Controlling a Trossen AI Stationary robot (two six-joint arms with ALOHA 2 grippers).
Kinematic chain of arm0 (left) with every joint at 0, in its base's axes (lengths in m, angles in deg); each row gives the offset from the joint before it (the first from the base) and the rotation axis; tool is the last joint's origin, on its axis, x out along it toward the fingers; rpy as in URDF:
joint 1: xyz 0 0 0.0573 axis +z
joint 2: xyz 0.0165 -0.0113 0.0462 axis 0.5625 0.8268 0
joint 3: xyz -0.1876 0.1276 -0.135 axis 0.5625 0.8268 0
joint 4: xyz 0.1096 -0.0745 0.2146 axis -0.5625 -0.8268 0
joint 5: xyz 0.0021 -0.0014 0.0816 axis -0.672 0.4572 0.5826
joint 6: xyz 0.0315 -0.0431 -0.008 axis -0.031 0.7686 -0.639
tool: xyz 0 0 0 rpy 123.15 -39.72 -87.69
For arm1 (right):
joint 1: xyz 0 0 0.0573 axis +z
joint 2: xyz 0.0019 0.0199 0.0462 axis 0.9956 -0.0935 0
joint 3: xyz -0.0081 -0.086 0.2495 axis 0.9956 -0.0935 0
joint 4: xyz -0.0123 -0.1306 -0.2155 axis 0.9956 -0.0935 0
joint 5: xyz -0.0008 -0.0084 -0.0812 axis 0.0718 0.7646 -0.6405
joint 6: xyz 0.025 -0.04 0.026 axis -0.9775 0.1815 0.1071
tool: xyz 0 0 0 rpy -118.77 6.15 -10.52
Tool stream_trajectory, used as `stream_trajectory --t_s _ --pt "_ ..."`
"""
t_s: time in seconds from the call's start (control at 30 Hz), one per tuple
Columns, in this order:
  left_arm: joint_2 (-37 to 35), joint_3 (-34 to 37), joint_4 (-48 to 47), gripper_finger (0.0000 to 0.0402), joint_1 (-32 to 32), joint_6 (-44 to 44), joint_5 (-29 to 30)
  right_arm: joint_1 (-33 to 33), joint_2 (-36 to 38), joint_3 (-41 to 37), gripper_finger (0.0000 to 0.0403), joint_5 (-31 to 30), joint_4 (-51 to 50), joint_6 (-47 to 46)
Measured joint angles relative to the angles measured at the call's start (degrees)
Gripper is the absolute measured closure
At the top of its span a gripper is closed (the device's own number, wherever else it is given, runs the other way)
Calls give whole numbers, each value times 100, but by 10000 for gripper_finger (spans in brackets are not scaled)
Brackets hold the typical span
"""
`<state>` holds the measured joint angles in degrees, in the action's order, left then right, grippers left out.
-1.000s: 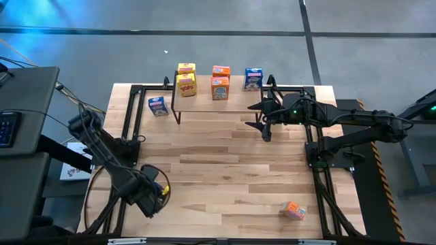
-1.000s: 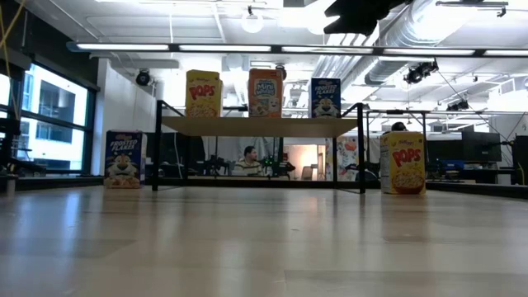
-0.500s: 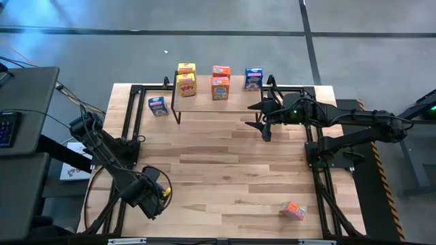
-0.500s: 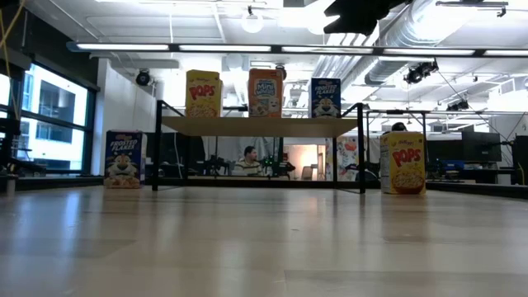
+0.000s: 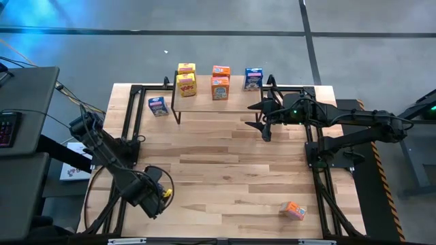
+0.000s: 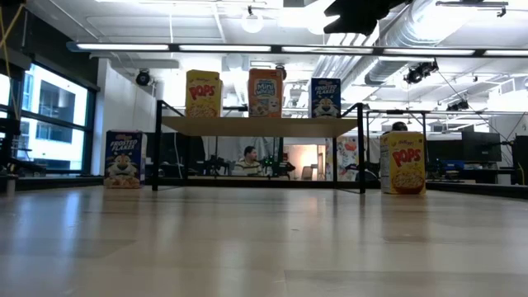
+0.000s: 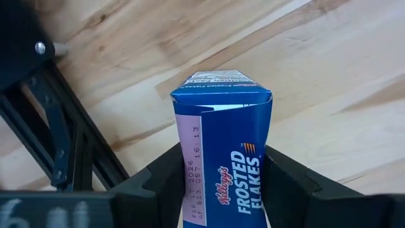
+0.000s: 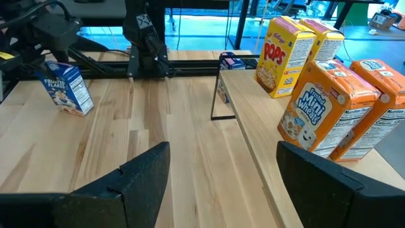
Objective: Stack cereal on shelf
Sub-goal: Put the bottom blue cereal box on the shelf aligned with the other blue cereal box
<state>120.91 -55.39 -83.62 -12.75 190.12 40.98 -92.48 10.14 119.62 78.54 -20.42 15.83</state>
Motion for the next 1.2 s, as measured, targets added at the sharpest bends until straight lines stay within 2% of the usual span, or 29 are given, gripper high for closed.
stream_trajectory --t_s 0.23,0.43,0.73,1.0,1.2 --pt "-7 0 -1 239 302 -810 54 1 0 0 121 350 2 -4" --pt "-100 0 -1 239 522 -1368 114 3 0 0 121 367 2 -19" --pt "-464 -4 9 239 885 -2212 652 3 0 0 118 396 2 -166" --pt "-668 -4 56 239 1435 -3371 1163 3 0 -1 119 415 4 -383" --pt "-691 -4 355 239 1864 -4384 1239 3 -18 -2 119 598 10 -611"
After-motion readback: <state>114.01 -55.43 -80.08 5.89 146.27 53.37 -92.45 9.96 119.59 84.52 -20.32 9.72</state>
